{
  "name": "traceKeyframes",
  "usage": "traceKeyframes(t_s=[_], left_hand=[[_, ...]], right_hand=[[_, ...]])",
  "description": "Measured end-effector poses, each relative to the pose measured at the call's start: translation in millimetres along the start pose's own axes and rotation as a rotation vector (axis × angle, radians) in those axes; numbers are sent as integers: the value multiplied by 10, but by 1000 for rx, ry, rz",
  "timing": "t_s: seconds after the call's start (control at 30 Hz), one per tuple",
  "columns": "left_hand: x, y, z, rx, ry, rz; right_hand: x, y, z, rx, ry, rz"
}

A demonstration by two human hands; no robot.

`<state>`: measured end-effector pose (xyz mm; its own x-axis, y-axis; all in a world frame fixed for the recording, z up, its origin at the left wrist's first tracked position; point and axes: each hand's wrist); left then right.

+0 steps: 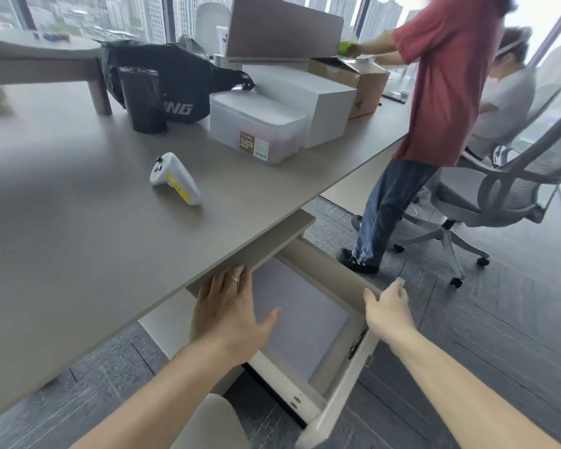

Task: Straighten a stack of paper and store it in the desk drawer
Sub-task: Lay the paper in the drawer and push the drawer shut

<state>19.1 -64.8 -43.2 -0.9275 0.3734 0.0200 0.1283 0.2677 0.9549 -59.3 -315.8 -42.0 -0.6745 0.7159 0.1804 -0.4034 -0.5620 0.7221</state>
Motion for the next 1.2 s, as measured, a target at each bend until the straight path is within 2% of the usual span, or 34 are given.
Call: traceKeyframes(t_s=[0.3,0.6,0.8,1.2], left_hand=[[-5,-56,66,11,-14,-43],[-36,-108,100,29,-19,-79],[-48,-161,137,-8,-43,-145],[-66,-137,133,-75,-49,-169]], right_hand=[[-208,-499,654,-8,40,28],[-222,-852,1113,-123,31,51],[-200,-1050,1310,-212,41,76],[-267,-1257,1505,-345,13,37]])
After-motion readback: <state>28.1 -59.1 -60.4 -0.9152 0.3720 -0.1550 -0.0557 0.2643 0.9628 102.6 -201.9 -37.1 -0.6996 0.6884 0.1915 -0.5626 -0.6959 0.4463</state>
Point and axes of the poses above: each hand's wrist, its own x-axis away from the middle knuckle, its own y-axis out of the back of the hand, z = x × y, and after that the axes turned 5 degrees about y, right-handed
